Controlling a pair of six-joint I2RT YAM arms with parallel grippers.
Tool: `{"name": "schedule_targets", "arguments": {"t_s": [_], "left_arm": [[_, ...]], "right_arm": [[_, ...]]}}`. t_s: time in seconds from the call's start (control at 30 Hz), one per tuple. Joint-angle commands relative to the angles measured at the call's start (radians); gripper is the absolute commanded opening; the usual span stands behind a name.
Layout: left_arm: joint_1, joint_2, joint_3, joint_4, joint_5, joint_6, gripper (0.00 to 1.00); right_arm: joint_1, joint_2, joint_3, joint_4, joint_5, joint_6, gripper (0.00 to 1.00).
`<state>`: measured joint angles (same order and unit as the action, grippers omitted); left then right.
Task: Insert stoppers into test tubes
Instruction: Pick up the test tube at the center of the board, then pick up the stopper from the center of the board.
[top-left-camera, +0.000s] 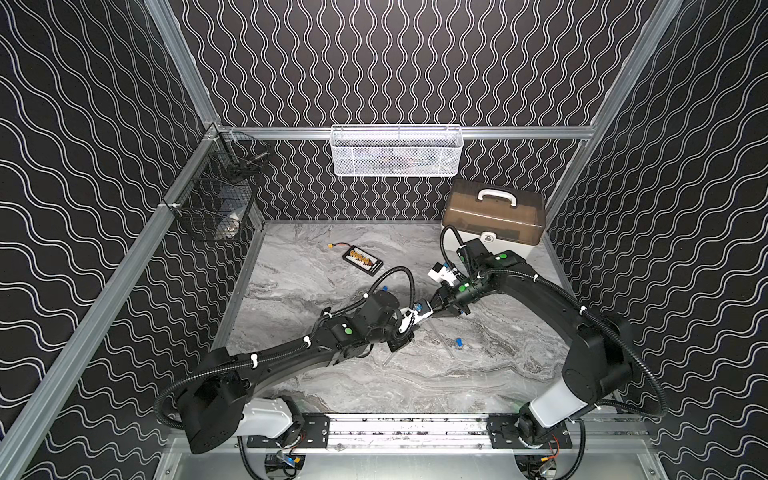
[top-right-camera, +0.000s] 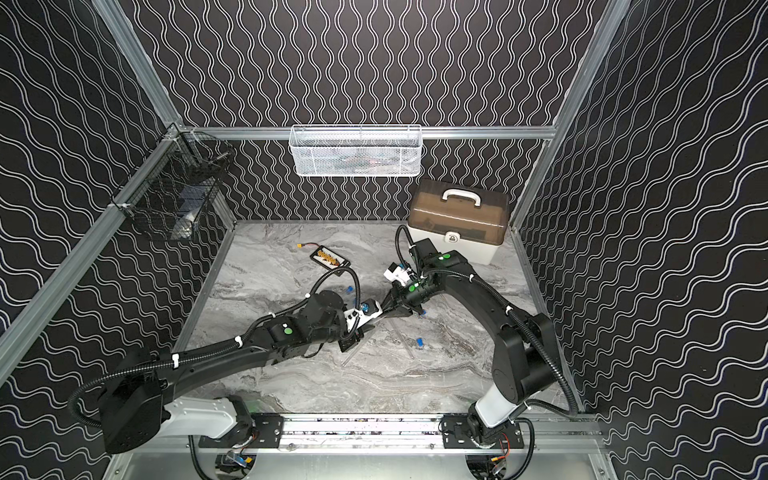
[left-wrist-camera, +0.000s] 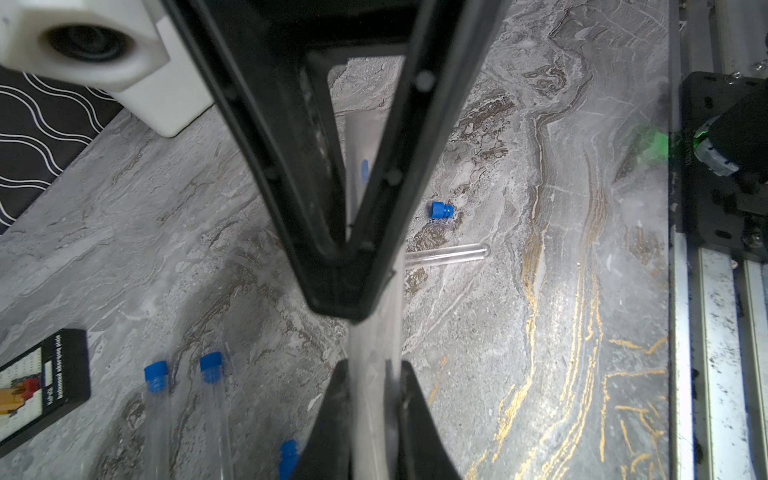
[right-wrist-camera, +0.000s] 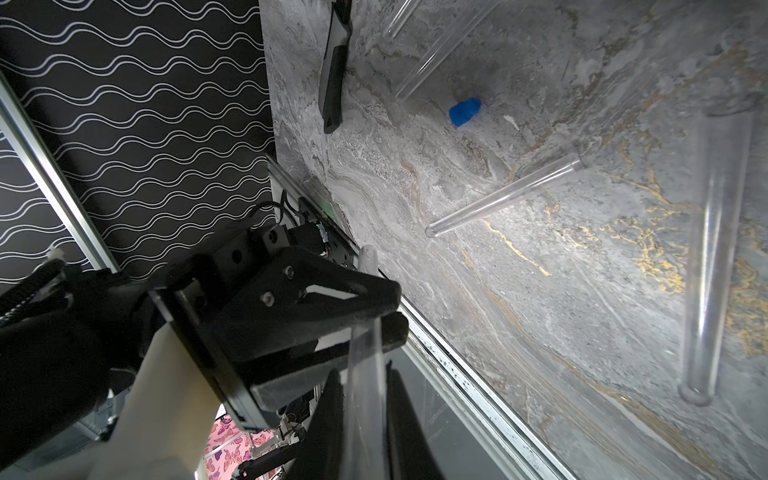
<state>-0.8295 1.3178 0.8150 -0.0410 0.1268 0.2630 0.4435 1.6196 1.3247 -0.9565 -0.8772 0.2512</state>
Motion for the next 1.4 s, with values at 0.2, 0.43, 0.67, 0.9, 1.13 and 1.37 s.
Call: {"name": "schedule_targets", "arguments": {"t_s": [0.2, 0.43, 0.67, 0.9, 1.13, 1.37], "left_arm": [[0.0, -0.056, -0.007, -0.02, -0.029, -0.014, 0.05], [0.013, -0.068, -0.044, -0.028, -0.112, -0.136, 0.03], [0.084, -0.034, -0.042, -0.009, -0.075, -0.215, 0.02], [0.14, -0.047, -0.063, 0.022, -0.02, -0.201, 0.03], [0.141, -0.057, -0.079, 0.021, 0.004, -0.157, 0.03], [0.141, -0.042, -0.077, 0.029, 0.023, -0.14, 0.03]], "right_arm": [[-0.031, -0.048, 0.02, 0.047, 0.047, 0.025, 0.46], [-0.154, -0.205, -0.074, 0.222, 0.307, -0.183, 0.51], [-0.22, -0.267, -0.288, 0.474, 0.423, -0.79, 0.53], [-0.239, -0.02, -0.168, 0.193, 0.575, -1.268, 0.54], [-0.241, 0.133, -0.118, 0.153, 0.589, -1.312, 0.5], [-0.238, 0.22, -0.084, 0.156, 0.59, -1.327, 0.46]]}}
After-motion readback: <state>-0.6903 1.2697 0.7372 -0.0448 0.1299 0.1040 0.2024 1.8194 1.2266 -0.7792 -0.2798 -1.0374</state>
